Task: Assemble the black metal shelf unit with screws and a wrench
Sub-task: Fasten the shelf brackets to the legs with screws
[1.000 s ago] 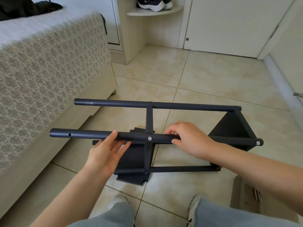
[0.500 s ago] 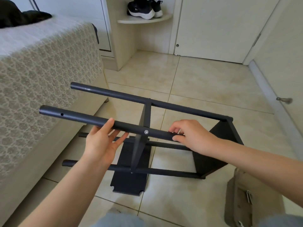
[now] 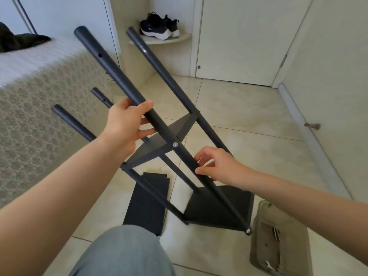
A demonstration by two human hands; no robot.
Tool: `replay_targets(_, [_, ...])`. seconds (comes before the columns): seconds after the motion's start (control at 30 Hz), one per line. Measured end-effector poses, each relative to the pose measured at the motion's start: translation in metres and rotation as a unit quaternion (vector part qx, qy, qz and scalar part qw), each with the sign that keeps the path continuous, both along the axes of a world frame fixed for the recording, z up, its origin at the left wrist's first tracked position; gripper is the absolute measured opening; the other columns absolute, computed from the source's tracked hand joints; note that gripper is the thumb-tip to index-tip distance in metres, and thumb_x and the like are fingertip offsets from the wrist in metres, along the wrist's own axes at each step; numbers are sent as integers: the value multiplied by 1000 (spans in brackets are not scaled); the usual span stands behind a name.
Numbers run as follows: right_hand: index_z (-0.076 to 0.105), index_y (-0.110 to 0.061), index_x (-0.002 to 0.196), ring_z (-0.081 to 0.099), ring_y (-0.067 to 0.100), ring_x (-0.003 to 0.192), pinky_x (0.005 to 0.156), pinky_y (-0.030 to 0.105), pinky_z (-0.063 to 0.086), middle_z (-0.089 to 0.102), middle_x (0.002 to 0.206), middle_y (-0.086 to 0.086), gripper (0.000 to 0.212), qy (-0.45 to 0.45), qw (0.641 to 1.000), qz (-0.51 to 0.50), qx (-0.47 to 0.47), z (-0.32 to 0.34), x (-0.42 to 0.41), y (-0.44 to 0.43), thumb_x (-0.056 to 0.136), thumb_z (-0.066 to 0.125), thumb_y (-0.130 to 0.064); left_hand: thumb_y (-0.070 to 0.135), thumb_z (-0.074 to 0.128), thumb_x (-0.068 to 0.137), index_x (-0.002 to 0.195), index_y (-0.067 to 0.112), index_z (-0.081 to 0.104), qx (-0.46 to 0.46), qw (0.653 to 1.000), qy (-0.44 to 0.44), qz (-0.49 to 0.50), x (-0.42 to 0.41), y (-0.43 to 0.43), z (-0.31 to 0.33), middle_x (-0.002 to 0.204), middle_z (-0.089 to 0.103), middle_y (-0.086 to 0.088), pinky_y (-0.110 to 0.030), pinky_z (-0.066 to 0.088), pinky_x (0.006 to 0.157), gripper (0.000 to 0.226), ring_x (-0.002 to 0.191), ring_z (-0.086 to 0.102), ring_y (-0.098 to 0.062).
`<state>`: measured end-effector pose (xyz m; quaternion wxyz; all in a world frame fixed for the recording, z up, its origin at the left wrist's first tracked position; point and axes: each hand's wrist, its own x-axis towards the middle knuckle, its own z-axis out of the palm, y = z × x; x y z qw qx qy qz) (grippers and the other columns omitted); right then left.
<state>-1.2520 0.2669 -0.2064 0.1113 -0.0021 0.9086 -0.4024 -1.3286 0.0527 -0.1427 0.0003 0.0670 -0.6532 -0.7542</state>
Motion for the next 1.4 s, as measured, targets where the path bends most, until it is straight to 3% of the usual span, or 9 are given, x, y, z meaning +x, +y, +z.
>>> replay_targets(0.13, [58,-23,110,66,15,92,75,25,60,62,106,-6,20,-22,997,-31,-70,-6,21,8,92,67,-21,16,69,95,120,15,61,-54,998,8,-40,7,27,21,104,70,-5,-37,64,63,26,93,72,-21])
replay_targets(0.3, [57,-27,103,65,10,90,63,14,56,61,104,-8,15,-53,984,-46,-161,-10,43,20,93,67,-23,17,69,94,108,19,64,-111,990,30,-76,23,60,32,103,72,-6,-29,61,55,16,93,71,-21])
replay_targets(0.4, [54,-27,108,64,12,94,65,16,56,60,107,-8,24,-42,989,-43,-135,-11,54,24,90,70,-32,17,69,94,109,19,64,-129,986,48,-92,35,80,34,102,71,-5,-36,64,67,16,95,71,-20])
replay_targets(0.6, [54,-20,105,67,19,95,79,32,61,63,104,-3,26,6,992,-89,-91,-22,69,34,89,71,-31,21,70,94,100,30,58,-156,975,110,-117,63,114,27,97,70,4,-31,62,72,16,93,69,-13])
replay_targets(0.7, [51,-29,99,67,15,88,72,23,59,61,98,-11,22,12,992,-91,-83,-31,77,43,89,70,-31,24,72,93,101,29,57,-170,969,138,-116,75,124,22,98,68,6,-42,61,86,18,97,69,-16])
replay_targets(0.83, [46,-38,95,62,4,78,54,8,49,55,95,-21,23,22,992,-100,-75,-46,86,56,92,67,-30,27,75,89,104,30,57,-197,958,160,-131,90,138,12,100,68,5,-46,61,87,24,99,69,-20])
replay_targets(0.97, [46,-33,103,57,-3,78,53,3,45,52,96,-23,24,28,988,-134,-69,-64,93,69,93,66,-26,29,78,84,108,26,58,-228,947,166,-155,103,153,-2,100,68,6,-44,61,86,31,97,69,-17])
replay_targets(1.2, [48,-30,107,59,-5,82,71,12,50,56,99,-22,24,7,981,-175,-83,-86,101,95,95,63,-15,30,80,83,97,28,64,-226,933,149,-237,107,172,-21,95,70,9,-40,62,82,21,91,71,-14])
replay_targets(1.4, [51,-29,115,62,0,91,90,24,52,60,105,-16,32,-10,975,-204,-82,-100,113,119,93,64,-10,19,74,90,115,19,71,-209,911,135,-328,117,190,-41,102,73,7,-30,60,87,26,97,70,-9])
